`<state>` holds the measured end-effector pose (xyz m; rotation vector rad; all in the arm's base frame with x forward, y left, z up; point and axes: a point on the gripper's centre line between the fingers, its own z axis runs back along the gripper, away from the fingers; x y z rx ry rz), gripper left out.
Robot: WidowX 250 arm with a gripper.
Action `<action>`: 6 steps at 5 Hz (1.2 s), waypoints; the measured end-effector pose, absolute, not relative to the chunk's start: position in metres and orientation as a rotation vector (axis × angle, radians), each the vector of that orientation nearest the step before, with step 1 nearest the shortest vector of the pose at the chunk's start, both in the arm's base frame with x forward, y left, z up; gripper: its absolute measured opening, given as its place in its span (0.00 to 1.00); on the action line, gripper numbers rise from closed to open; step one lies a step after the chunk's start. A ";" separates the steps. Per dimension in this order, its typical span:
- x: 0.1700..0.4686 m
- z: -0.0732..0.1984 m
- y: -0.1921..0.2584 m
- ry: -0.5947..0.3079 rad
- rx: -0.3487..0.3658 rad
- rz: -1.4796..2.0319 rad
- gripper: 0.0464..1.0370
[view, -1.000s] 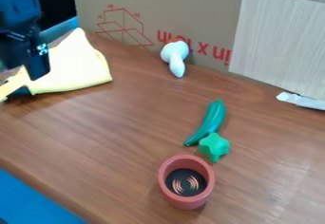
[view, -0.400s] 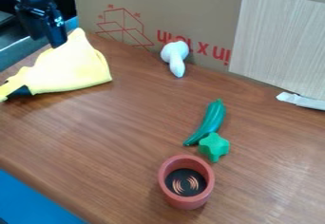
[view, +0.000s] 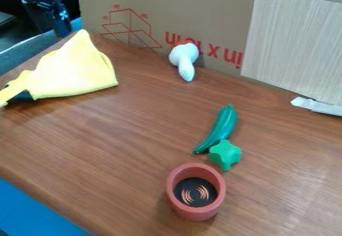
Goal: Move the cloth from left to right
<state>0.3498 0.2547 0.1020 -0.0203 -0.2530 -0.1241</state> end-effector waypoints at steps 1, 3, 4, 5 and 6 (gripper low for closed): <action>0.366 0.088 0.275 -0.209 -0.057 -0.115 0.96; 0.375 0.081 0.299 -0.234 -0.021 -0.175 0.96; 0.374 0.066 0.299 -0.210 -0.047 -0.185 0.96; 0.375 0.055 0.297 -0.222 -0.053 -0.199 0.96; 0.376 0.040 0.293 -0.245 -0.060 -0.209 0.96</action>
